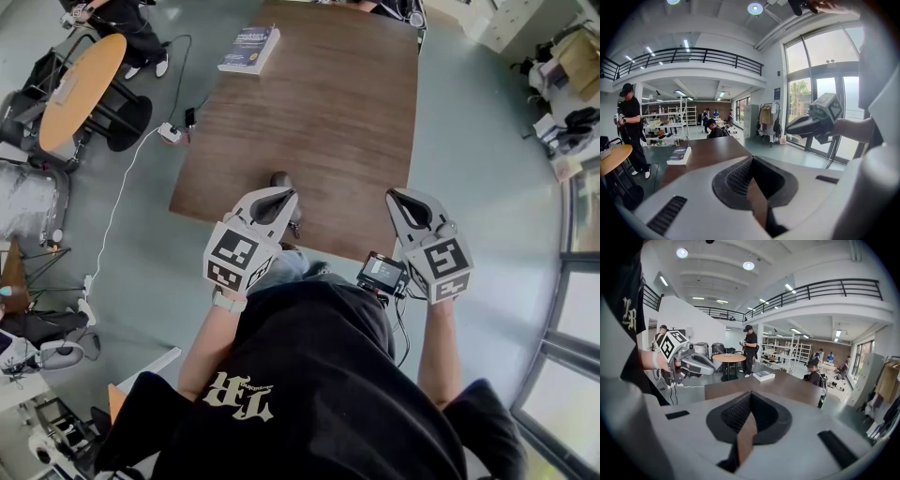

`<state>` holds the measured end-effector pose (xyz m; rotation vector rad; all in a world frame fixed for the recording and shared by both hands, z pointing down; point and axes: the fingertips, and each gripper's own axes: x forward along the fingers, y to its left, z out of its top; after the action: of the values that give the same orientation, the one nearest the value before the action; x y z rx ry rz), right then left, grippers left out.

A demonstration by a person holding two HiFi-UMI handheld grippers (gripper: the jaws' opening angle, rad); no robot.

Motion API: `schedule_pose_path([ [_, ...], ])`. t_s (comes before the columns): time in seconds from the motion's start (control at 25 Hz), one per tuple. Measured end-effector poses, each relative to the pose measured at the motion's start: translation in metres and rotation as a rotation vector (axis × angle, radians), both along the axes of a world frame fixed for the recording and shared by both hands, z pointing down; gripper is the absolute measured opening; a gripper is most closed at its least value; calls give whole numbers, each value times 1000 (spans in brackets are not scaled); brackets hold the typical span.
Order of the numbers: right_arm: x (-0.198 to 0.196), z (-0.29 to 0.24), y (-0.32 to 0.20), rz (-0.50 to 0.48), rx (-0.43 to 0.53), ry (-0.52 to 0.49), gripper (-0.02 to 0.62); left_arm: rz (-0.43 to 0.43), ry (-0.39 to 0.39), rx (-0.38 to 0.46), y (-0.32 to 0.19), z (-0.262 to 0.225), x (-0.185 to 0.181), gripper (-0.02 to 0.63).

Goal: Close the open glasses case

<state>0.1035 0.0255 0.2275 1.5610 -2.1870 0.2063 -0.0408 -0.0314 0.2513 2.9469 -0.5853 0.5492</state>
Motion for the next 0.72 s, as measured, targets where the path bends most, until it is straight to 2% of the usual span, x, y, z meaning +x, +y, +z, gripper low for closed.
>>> schedule_pose_path([
  [0.72, 4, 11, 12, 12, -14, 1, -11, 19, -18, -16, 7, 5, 8, 6],
])
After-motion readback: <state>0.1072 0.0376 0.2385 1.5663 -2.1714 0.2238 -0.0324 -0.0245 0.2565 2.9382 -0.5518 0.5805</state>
